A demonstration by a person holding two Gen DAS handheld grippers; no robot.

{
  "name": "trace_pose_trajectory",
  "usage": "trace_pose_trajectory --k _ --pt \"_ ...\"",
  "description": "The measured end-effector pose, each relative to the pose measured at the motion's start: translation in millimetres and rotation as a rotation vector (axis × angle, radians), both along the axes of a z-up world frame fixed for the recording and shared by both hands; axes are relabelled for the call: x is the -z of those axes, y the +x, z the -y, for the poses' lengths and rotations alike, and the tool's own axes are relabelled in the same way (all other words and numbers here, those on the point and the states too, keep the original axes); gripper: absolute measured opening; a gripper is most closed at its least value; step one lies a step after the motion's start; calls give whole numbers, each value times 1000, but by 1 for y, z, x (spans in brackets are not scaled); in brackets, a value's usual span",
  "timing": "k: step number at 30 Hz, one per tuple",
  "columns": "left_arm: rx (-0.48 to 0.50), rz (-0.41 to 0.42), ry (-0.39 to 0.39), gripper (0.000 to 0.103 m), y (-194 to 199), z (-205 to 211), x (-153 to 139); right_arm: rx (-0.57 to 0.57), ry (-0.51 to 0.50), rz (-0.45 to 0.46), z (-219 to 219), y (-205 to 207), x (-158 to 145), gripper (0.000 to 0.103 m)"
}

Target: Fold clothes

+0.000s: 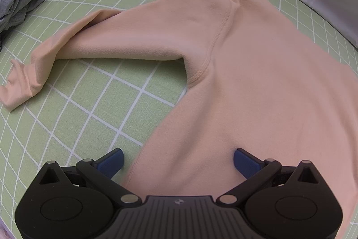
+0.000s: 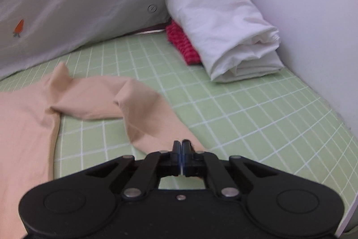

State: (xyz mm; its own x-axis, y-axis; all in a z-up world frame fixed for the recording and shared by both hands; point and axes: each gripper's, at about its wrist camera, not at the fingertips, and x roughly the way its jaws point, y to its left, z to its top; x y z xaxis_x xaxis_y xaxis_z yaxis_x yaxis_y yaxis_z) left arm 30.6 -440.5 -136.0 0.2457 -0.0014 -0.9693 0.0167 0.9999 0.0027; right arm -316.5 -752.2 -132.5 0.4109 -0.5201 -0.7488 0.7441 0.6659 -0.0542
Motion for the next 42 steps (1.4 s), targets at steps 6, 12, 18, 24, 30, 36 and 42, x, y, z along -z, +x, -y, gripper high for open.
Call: trace_pose_trajectory --k 6,12,18,24,30,36,42 --pt "2 3 0 103 0 0 1 -33 16 -43 -24 1 11 2" --pt "4 4 -1 103 1 0 3 -73 13 -26 -10 12 4 48" --pt "3 5 -1 103 2 1 3 -100 -10 -60 1 20 7 58" --pt "4 4 -1 103 2 1 2 -21 16 -28 16 7 7 67" --pt "4 4 0 103 1 1 1 -24 28 -34 24 1 11 73" --pt "3 3 -1 103 2 0 2 -99 65 -37 28 3 18 44" --pt "-2 7 -1 103 1 1 3 -138 -101 -59 12 4 2 3"
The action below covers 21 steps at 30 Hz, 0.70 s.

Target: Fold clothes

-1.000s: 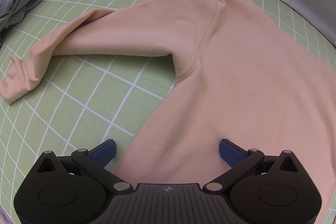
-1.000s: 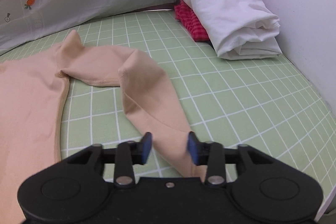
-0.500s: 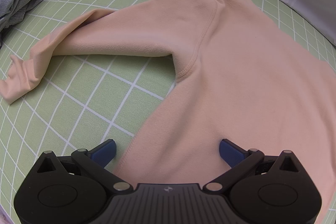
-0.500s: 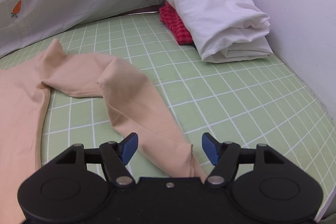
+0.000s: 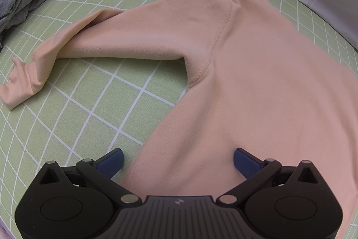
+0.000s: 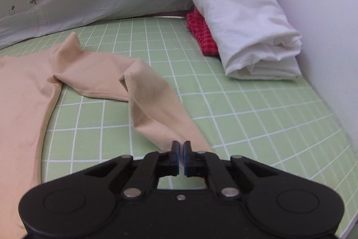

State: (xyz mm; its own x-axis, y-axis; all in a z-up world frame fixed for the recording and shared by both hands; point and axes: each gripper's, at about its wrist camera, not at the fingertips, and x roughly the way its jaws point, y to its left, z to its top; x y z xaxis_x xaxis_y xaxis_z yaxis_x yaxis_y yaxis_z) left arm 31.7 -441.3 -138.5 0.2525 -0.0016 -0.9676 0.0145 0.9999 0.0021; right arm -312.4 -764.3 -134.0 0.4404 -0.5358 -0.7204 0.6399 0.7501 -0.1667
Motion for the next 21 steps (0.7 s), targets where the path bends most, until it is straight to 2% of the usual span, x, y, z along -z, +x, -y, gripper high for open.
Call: trace_pose_trajectory --k 3,5,7,11,15,19,21 --pt "0 0 0 103 0 0 0 19 -100 -21 -5 0 -5 3" --pt "2 -1 0 103 0 0 0 9 -164 -73 -10 1 0 3" --pt "3 -3 0 103 1 0 0 10 -185 -136 -10 2 12 3" --pt "6 -9 0 103 3 -1 0 148 -180 -163 15 -11 27 3" --pt "7 -10 0 103 3 0 0 283 -203 -132 52 -26 21 3" --pt "8 -6 0 103 3 1 1 348 -111 -97 74 -30 22 6" --pt "7 -4 0 103 2 1 1 400 -53 -65 79 -32 21 12"
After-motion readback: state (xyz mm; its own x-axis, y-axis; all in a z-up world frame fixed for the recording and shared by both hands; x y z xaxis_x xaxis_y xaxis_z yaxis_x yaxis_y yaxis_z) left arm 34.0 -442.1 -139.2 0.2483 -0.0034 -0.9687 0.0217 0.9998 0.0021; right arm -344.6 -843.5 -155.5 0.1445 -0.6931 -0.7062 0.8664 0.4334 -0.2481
